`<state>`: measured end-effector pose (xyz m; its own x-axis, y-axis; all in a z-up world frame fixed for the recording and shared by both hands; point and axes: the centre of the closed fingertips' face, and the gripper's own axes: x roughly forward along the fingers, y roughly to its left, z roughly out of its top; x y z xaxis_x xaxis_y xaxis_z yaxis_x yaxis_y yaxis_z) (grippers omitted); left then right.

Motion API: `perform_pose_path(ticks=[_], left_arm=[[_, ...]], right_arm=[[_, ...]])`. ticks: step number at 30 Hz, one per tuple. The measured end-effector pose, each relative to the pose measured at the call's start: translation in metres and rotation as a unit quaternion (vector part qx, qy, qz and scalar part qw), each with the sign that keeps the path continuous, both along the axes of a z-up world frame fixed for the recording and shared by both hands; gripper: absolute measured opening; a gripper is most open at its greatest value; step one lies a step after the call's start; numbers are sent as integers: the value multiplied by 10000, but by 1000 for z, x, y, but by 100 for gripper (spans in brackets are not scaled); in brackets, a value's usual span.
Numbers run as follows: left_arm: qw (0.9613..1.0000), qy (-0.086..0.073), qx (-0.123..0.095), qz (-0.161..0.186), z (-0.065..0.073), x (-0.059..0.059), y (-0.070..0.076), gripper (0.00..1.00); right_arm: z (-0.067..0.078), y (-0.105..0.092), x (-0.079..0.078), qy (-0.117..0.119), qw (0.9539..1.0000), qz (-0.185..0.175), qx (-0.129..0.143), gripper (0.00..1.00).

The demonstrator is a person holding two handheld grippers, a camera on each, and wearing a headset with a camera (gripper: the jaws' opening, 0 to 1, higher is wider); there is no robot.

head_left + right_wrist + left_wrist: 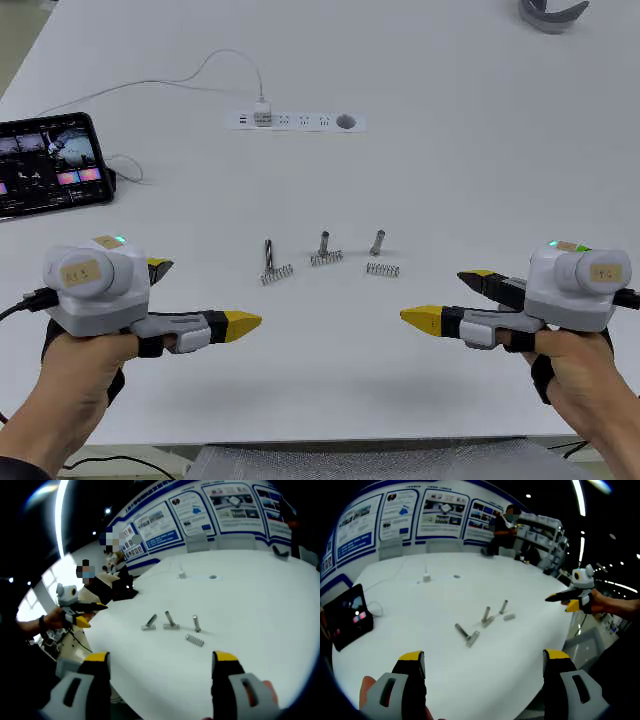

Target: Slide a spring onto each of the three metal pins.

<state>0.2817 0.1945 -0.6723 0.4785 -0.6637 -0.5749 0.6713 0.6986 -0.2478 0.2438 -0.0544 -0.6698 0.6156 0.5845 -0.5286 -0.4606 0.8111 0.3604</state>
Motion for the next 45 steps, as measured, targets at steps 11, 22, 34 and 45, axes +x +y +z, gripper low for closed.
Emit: perform_pose_path(ticks=[11, 22, 34, 45], left_arm=[[10000, 4, -24, 42, 2, 0, 2, 100], [10000, 66, 2, 63, -3, 0, 4, 98], [9996, 220, -47, 174, -13, 13, 3, 97], [9993, 344, -24, 150, -26, 32, -3, 93]], right_arm=[[-1, -2, 0, 1, 10000, 20, -15, 85], [2, -1, 0, -139, 9999, 39, 20, 90], [-4, -7, -5, -30, 10000, -88, -26, 94], [-11, -11, -13, 83, 9999, -129, -58, 96]])
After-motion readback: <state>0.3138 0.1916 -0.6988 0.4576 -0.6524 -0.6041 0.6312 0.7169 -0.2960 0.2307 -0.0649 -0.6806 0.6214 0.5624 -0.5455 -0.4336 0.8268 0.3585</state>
